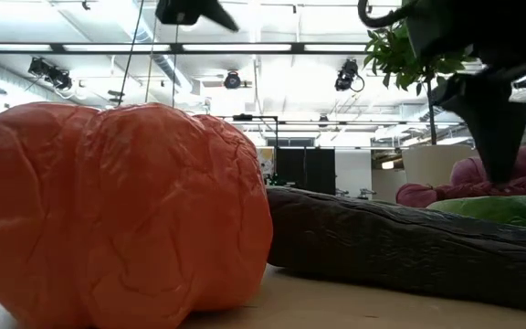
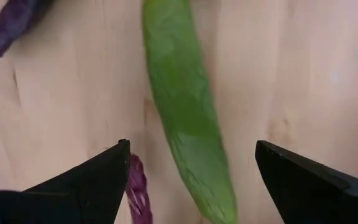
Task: Build produce basket
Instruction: Put the green cucumber into the black wire basket
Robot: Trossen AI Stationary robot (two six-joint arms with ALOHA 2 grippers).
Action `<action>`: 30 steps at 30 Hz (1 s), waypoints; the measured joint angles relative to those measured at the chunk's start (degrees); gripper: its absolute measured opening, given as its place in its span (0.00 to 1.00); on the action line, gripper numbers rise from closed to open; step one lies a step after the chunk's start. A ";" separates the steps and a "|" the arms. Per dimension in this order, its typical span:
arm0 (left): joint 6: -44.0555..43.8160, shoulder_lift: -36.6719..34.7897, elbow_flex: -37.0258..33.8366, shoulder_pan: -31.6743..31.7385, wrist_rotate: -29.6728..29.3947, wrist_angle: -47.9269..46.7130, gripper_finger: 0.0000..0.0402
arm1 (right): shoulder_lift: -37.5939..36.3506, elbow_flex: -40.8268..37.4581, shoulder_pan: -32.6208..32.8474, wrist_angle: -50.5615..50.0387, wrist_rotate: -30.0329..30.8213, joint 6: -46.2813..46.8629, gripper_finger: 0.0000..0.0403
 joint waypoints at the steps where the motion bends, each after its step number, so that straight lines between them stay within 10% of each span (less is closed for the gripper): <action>1: -0.83 0.00 0.00 -0.41 -0.52 0.59 0.73 | 0.70 0.00 0.02 0.82 -0.31 -0.53 0.86; 13: -9.44 0.00 0.00 -3.84 -5.44 0.99 0.72 | 3.62 -2.03 -0.35 7.51 0.08 -1.79 0.84; 30: -7.51 0.00 0.00 -3.20 -5.52 0.70 0.72 | 1.64 -5.33 -1.55 8.91 -2.24 0.42 0.34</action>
